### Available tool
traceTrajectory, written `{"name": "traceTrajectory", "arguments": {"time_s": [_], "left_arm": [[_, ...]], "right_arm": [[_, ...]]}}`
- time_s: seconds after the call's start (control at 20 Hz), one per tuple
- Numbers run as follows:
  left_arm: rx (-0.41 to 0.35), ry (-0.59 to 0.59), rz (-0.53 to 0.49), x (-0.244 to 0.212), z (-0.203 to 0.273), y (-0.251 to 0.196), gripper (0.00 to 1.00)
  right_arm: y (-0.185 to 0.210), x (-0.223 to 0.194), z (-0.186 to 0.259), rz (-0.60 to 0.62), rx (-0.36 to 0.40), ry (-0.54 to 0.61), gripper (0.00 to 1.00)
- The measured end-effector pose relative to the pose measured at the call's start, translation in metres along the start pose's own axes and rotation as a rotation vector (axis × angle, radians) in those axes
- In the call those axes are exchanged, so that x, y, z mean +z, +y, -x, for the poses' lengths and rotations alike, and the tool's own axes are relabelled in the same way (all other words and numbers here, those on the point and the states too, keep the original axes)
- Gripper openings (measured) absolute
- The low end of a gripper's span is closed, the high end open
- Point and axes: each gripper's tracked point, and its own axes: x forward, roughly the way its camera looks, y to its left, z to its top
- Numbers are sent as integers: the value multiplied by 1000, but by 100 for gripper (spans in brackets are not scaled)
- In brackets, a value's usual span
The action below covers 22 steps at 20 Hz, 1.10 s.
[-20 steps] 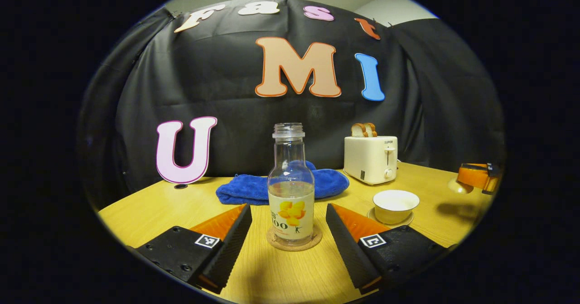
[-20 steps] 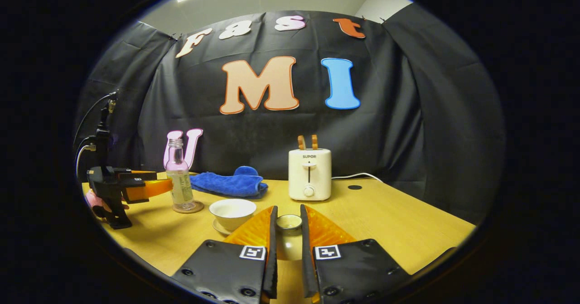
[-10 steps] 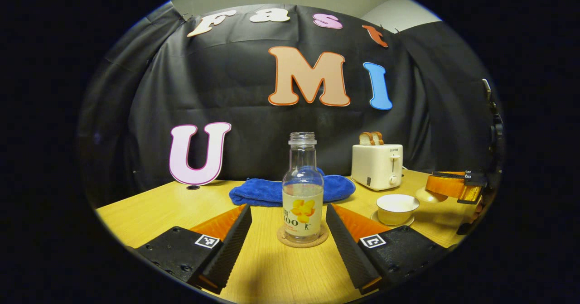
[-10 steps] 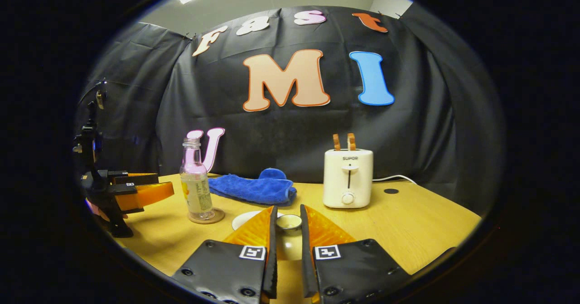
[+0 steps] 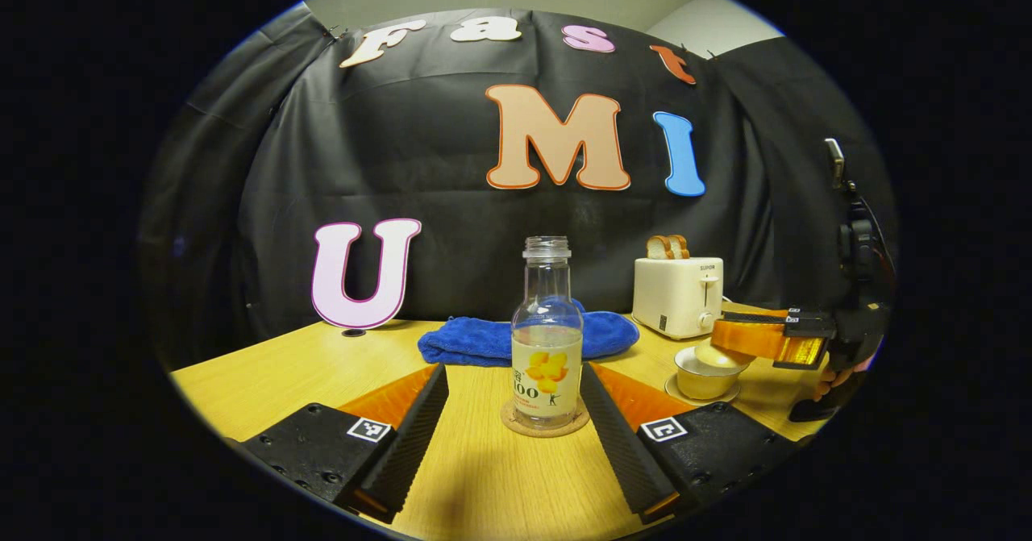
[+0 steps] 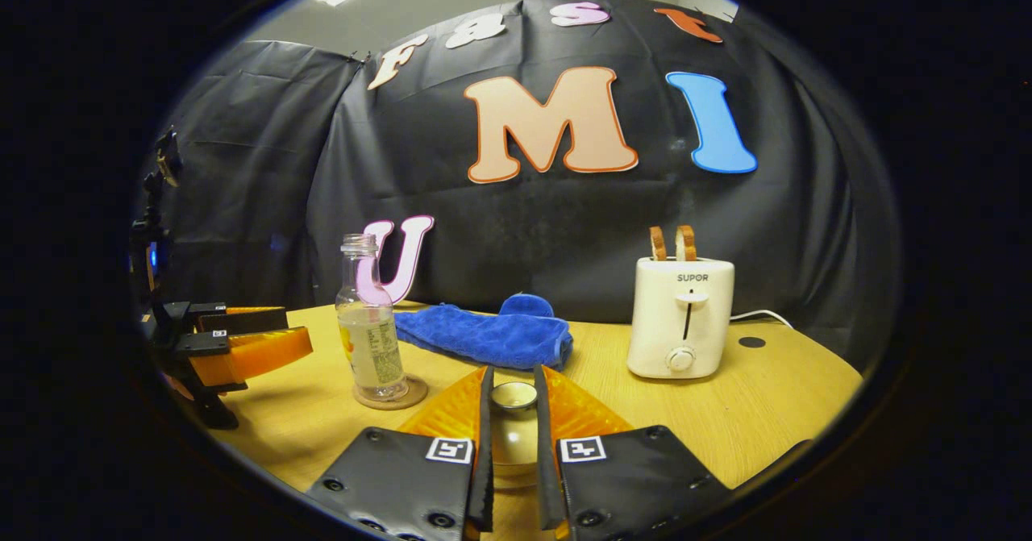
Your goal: Open the teacup lid with one hand, grasp the water bottle and pour water into the teacup with the other hand; after pouring, place the water bottle on the coaster and then close the teacup lid.
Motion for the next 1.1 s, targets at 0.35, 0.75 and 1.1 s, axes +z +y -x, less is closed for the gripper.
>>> {"name": "traceTrajectory", "arguments": {"time_s": [0.35, 0.75, 1.1], "left_arm": [[0, 0, 1, 1, 1, 0, 96], [0, 0, 0, 1, 1, 0, 96], [-3, -1, 0, 1, 1, -1, 96]], "right_arm": [[8, -14, -11, 27, 33, 93, 25], [9, -14, -10, 9, 52, 97, 37], [1, -4, -2, -5, 13, 35, 85]]}}
